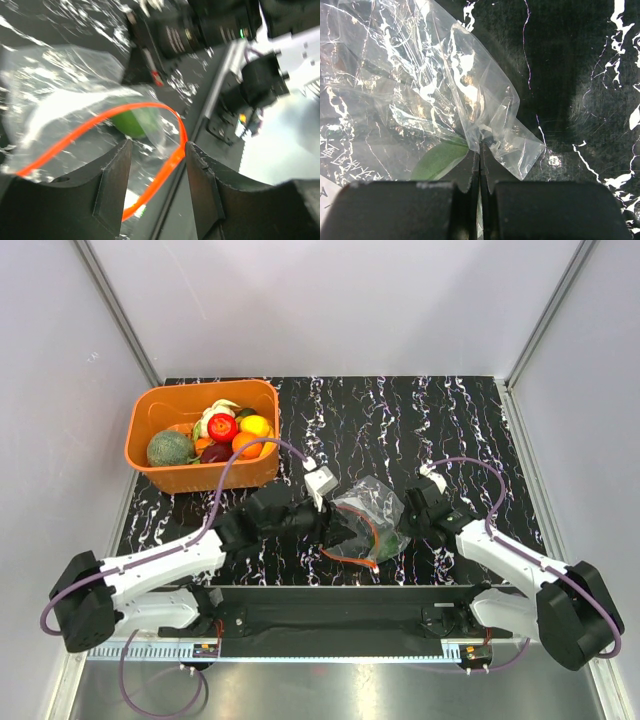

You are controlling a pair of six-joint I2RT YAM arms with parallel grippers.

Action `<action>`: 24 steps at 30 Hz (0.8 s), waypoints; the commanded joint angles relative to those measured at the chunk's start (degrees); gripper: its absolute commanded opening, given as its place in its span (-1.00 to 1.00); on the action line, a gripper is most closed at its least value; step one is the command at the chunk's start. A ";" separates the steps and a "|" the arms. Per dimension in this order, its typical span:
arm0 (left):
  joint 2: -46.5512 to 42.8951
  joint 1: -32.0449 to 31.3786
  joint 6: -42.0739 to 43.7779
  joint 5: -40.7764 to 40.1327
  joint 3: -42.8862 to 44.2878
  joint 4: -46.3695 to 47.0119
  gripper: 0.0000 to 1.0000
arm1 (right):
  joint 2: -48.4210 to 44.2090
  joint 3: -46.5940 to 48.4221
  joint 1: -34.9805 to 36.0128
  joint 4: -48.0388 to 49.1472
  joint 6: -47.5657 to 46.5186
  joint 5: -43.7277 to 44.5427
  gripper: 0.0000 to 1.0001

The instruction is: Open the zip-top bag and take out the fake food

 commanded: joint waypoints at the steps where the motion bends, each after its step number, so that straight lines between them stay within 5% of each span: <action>1: 3.57 -1.00 -0.74 3.45 -0.15 5.08 0.01 | -1.49 1.70 -0.18 -0.91 0.15 1.48 -1.00; 14: 24.12 -2.76 2.43 2.39 6.35 7.80 -0.13 | -1.49 1.34 -0.18 -1.70 0.59 1.13 -1.00; 24: 31.70 -3.46 -0.38 4.85 8.46 18.08 -0.14 | 0.09 0.55 -0.09 -0.82 1.55 -0.10 -1.00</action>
